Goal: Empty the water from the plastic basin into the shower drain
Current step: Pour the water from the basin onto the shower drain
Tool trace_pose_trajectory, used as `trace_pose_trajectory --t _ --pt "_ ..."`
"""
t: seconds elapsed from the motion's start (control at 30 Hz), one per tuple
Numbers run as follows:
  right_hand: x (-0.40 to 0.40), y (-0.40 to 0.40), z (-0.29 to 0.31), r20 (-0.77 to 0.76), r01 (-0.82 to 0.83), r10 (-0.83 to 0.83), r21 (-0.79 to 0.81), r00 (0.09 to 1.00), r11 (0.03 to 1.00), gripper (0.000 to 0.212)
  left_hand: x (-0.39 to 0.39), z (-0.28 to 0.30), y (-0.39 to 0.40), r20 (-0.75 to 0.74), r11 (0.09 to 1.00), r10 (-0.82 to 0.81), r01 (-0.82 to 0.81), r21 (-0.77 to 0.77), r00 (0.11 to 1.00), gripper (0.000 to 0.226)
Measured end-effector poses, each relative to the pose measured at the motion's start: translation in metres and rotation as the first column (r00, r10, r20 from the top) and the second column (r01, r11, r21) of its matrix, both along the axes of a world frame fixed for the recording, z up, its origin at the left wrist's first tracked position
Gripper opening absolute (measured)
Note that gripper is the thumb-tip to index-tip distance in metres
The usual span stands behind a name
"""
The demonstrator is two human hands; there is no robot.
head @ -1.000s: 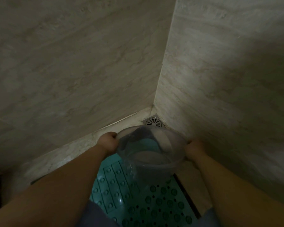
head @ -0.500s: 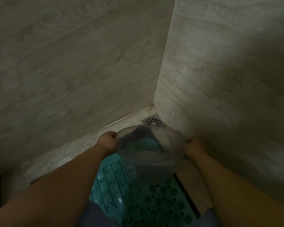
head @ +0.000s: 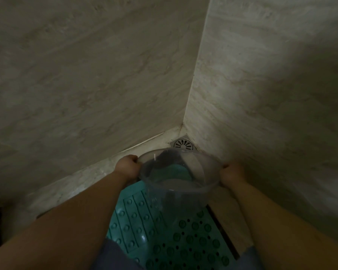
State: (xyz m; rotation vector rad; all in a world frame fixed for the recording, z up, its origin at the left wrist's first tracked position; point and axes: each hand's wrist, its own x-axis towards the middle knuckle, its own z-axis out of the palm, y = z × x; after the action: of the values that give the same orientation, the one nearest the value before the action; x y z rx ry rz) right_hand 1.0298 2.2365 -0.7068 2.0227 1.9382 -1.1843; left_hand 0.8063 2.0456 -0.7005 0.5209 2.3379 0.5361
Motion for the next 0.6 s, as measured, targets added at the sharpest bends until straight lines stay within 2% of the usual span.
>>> trace_pose_trajectory --t 0.6 --pt "-0.002 -0.0003 0.0024 -0.037 0.036 -0.036 0.0 0.999 0.999 0.033 -0.0021 -0.0031 0.0026 -0.026 0.999 -0.034 0.033 -0.012 0.999 0.036"
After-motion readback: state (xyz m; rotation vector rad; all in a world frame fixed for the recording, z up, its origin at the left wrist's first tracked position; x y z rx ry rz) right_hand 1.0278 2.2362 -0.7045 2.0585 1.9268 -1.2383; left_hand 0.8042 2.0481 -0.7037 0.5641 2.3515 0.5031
